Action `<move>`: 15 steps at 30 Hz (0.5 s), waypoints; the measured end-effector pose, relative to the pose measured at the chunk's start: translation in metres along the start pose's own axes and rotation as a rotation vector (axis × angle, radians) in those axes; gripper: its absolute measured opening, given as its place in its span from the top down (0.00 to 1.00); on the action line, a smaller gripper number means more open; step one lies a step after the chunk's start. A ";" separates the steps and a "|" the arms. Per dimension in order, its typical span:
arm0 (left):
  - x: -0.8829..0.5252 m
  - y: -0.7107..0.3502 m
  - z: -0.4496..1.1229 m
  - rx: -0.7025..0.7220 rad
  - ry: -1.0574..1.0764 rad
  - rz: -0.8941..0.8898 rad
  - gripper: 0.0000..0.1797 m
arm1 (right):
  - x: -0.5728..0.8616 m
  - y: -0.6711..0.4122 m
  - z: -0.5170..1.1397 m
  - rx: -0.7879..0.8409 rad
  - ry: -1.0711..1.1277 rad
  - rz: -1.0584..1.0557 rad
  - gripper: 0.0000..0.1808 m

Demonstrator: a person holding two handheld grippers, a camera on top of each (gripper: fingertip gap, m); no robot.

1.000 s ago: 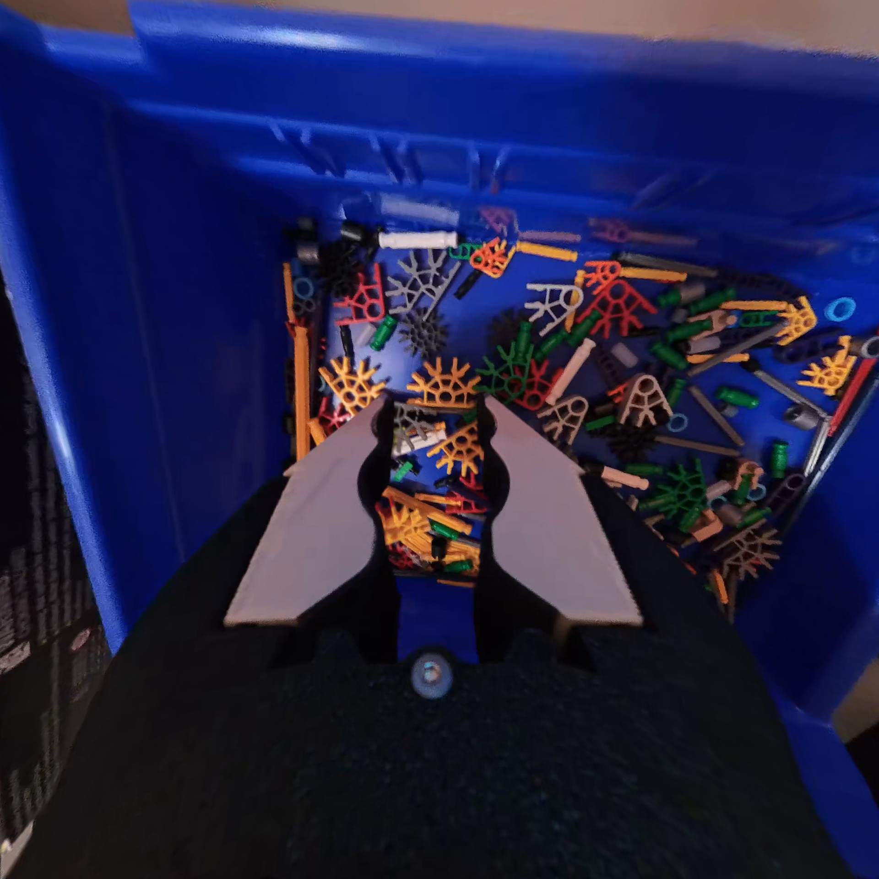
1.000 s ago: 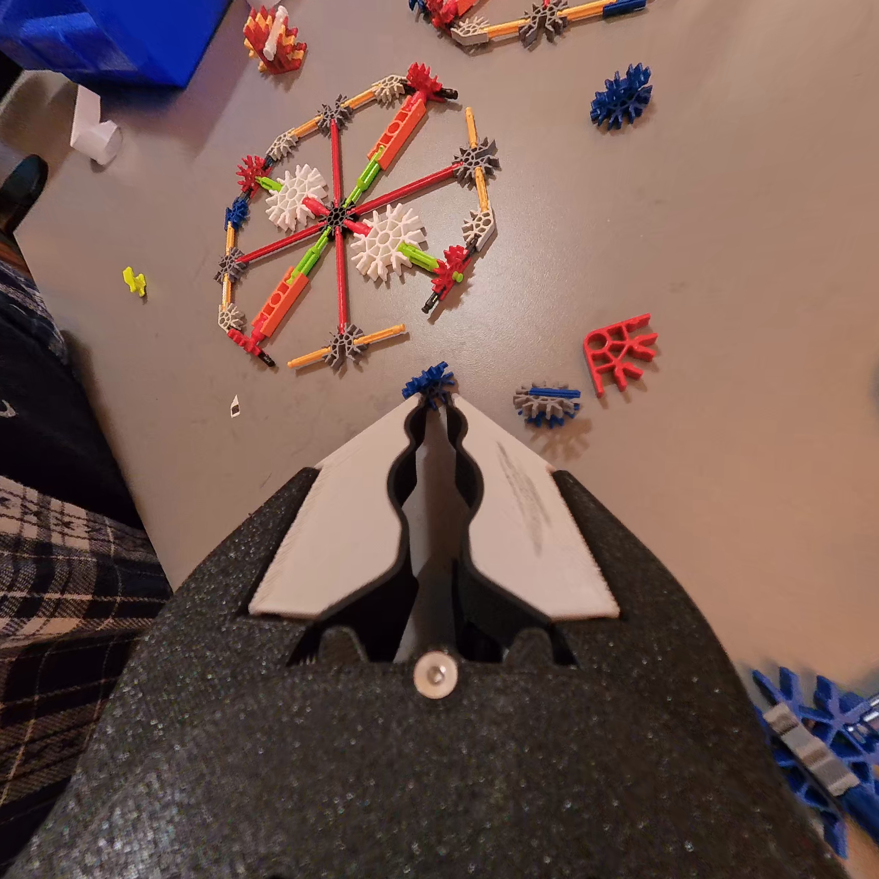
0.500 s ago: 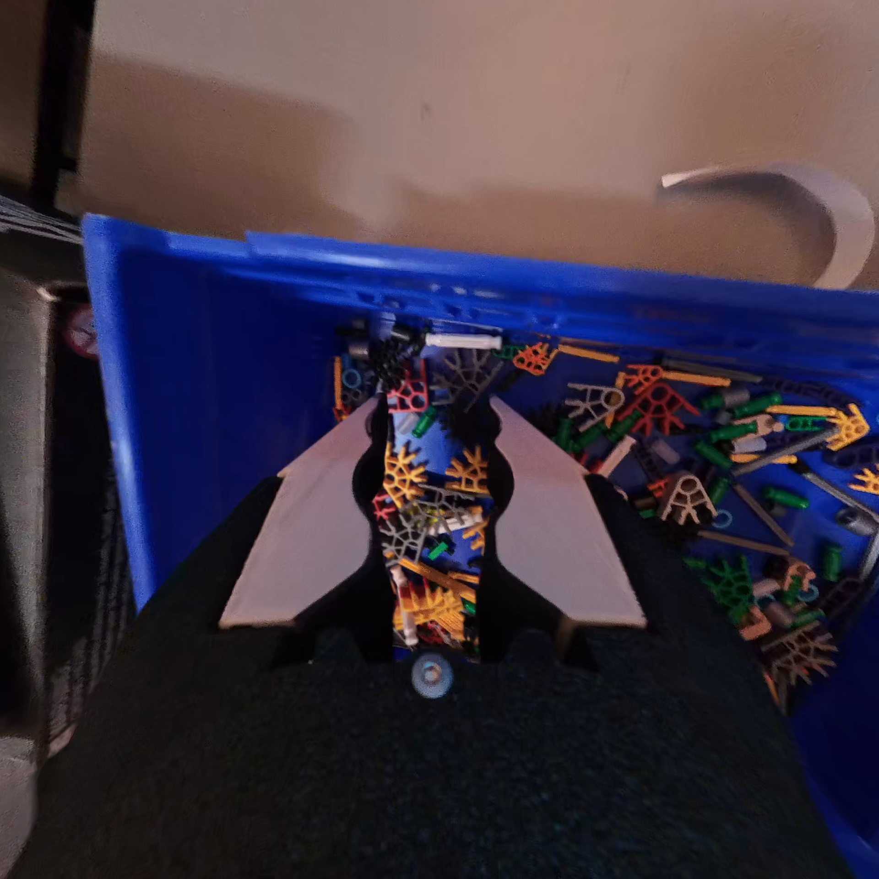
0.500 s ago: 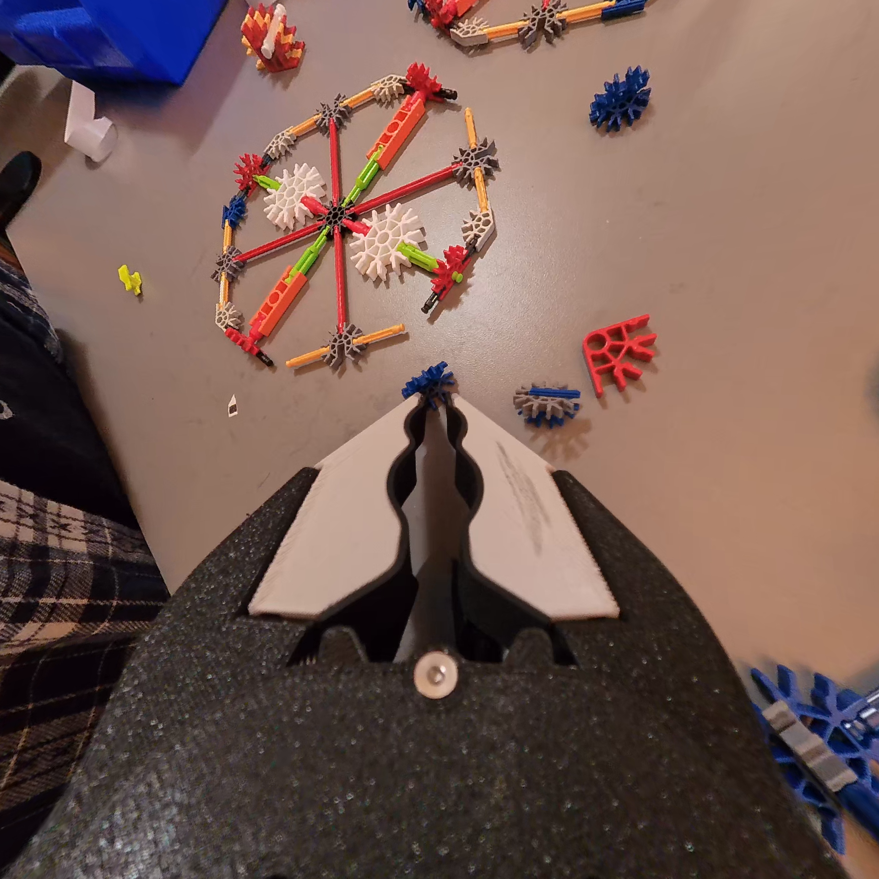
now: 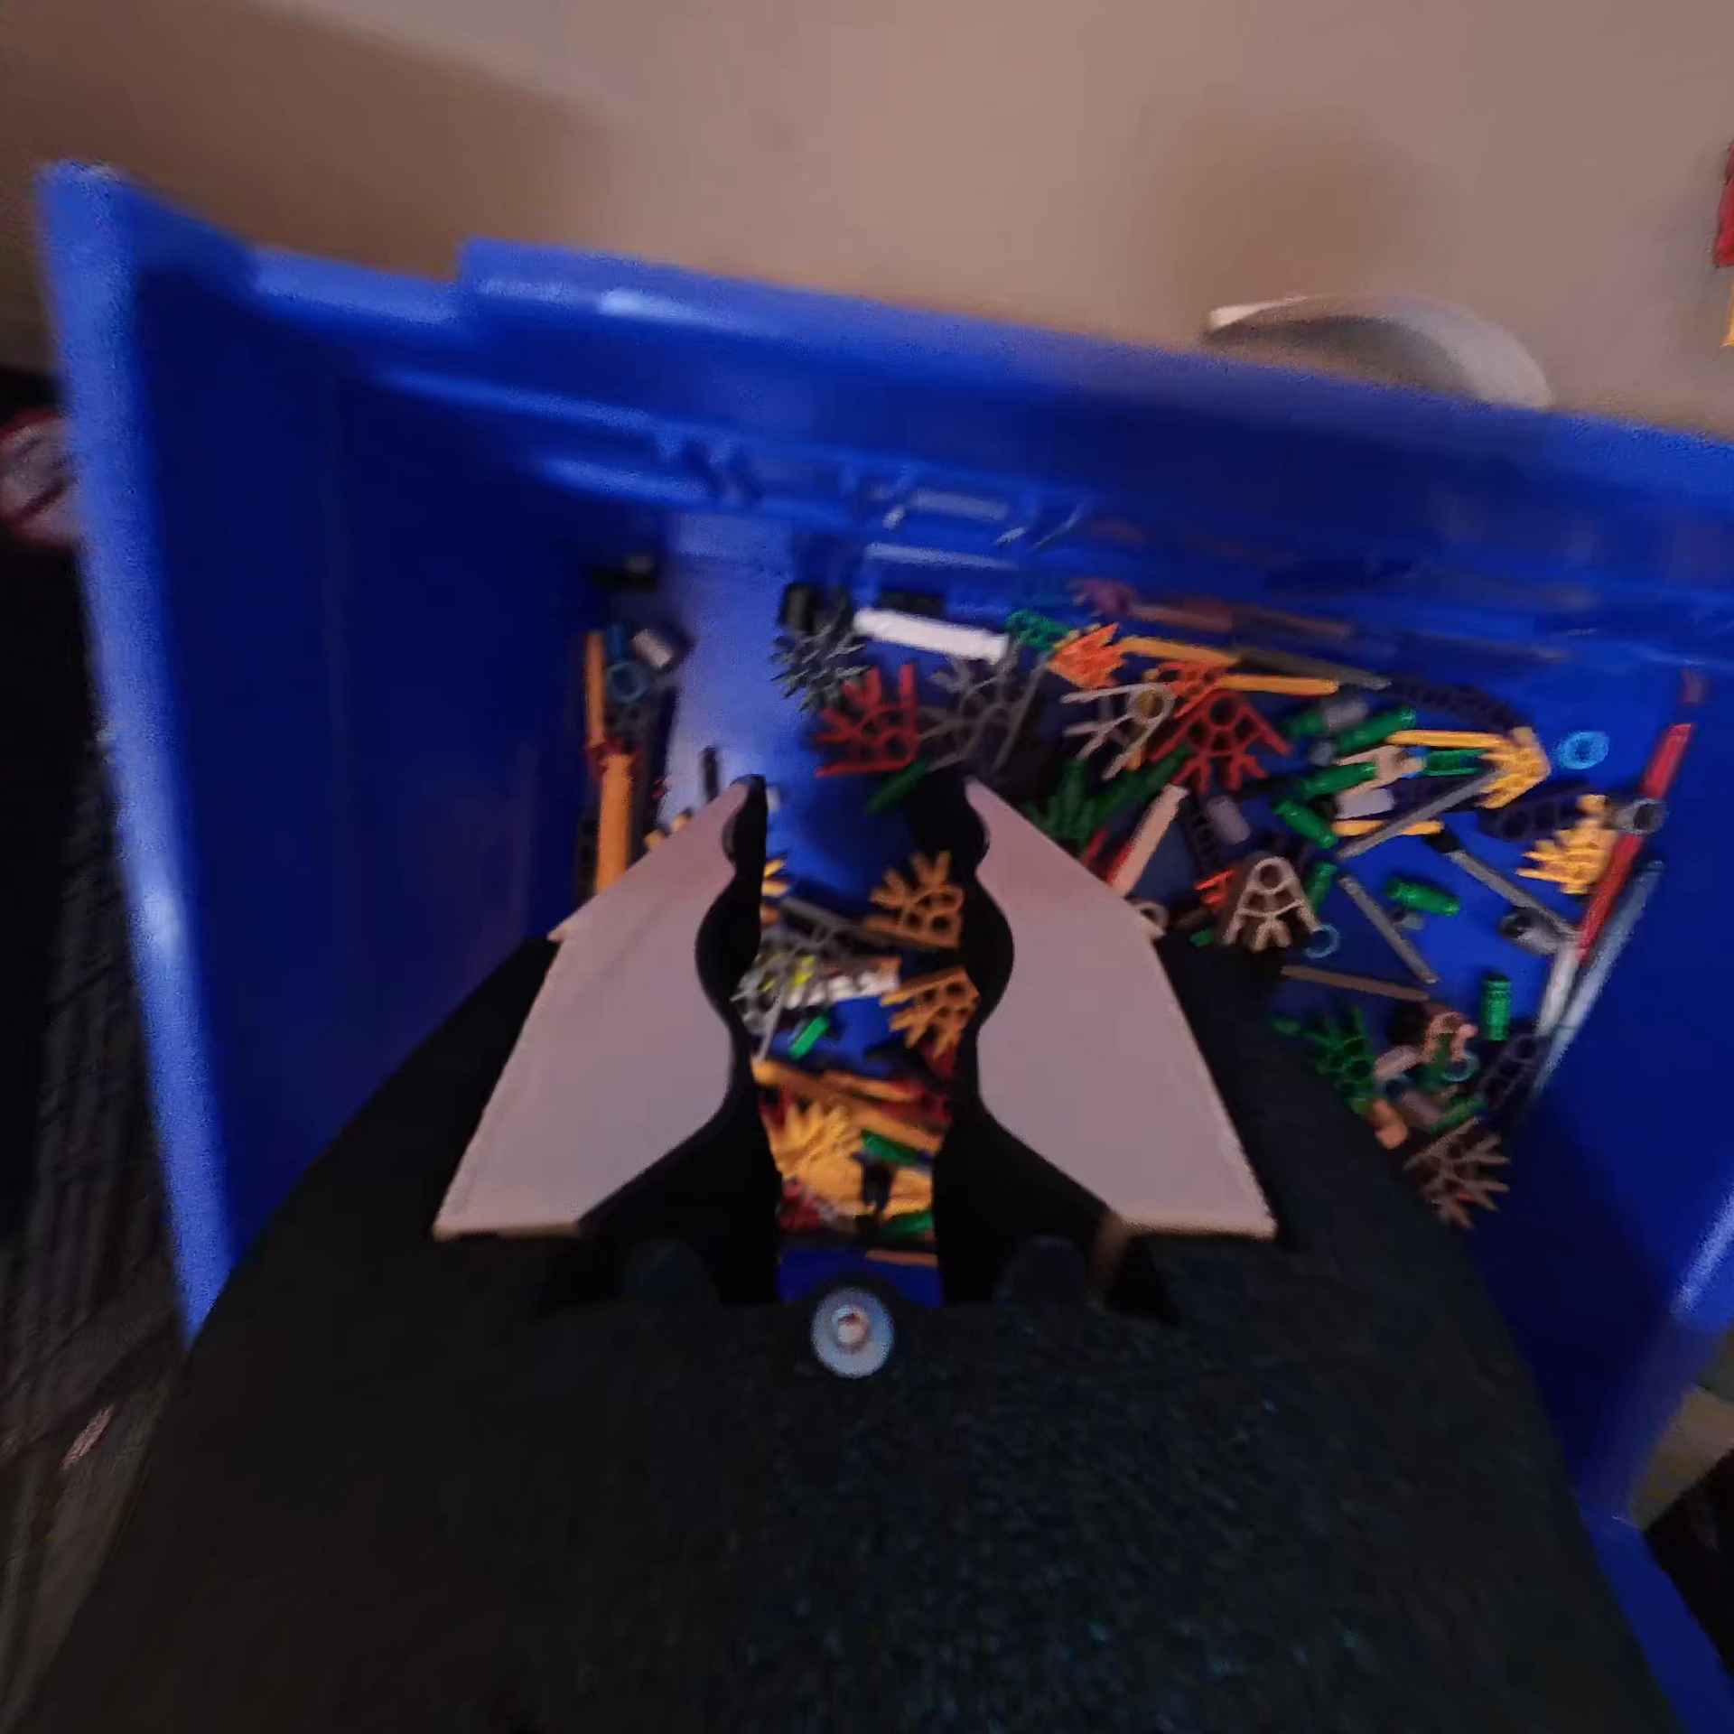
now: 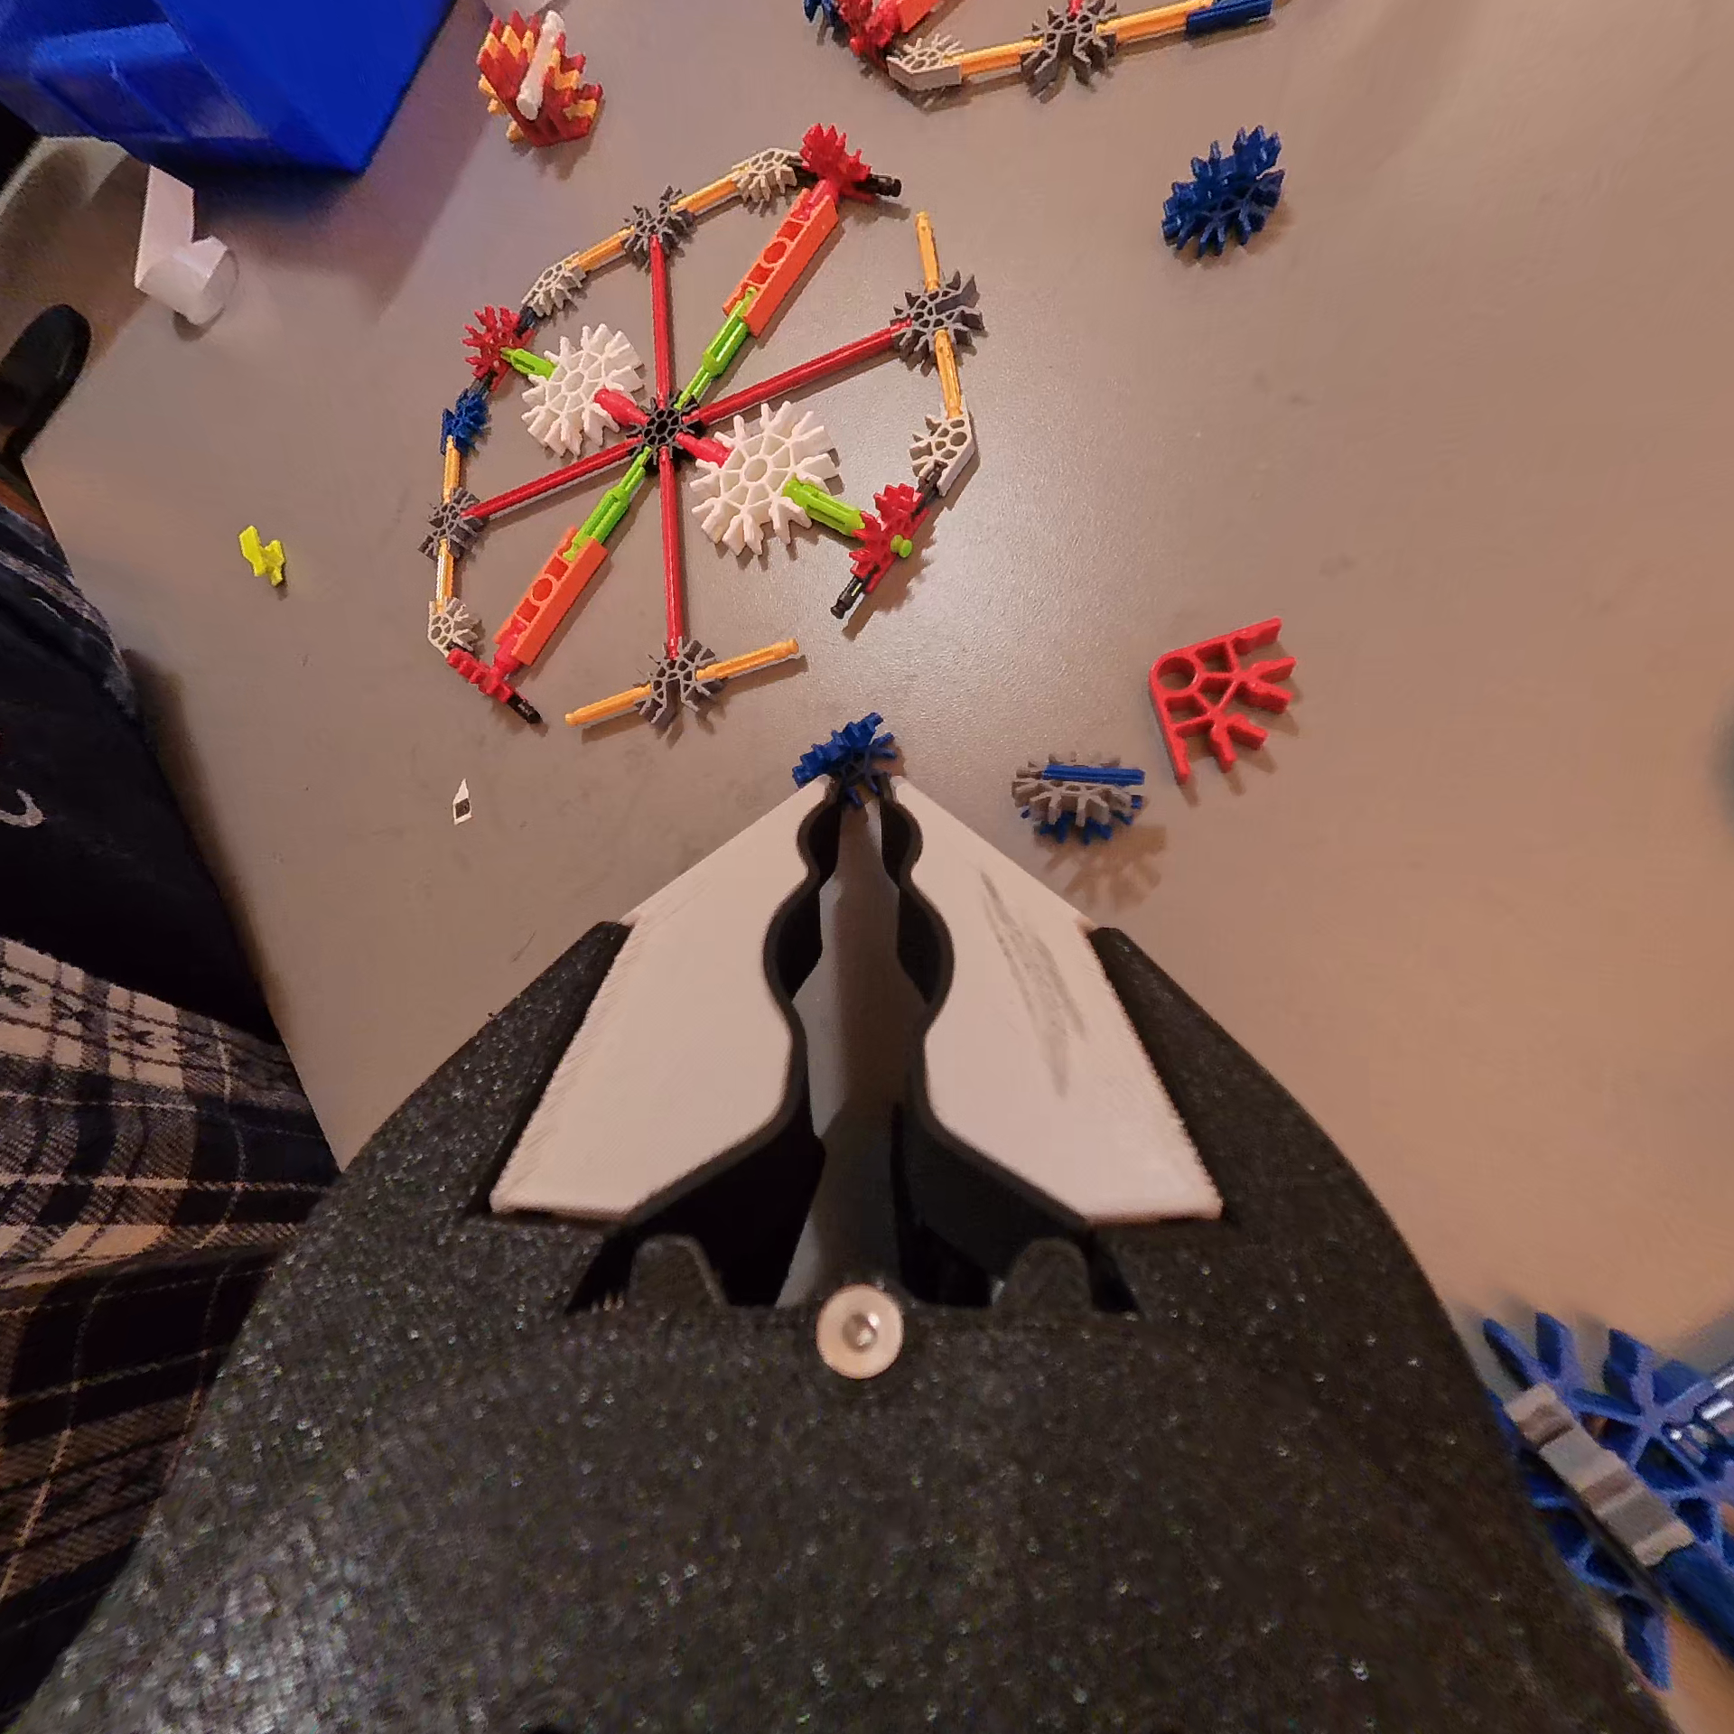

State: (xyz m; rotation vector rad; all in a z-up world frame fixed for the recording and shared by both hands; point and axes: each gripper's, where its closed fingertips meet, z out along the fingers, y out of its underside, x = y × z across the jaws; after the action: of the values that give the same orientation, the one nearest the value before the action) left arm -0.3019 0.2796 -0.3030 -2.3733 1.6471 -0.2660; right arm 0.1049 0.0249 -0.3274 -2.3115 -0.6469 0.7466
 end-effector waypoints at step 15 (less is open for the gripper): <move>0.006 0.032 0.011 -0.201 0.087 -0.058 0.50 | 0.000 0.000 0.000 0.000 -0.001 0.001 0.96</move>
State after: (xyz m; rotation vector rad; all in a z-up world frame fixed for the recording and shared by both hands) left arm -0.3252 0.2648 -0.3232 -2.5944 1.7193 -0.2265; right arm 0.1049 0.0250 -0.3274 -2.3120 -0.6455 0.7480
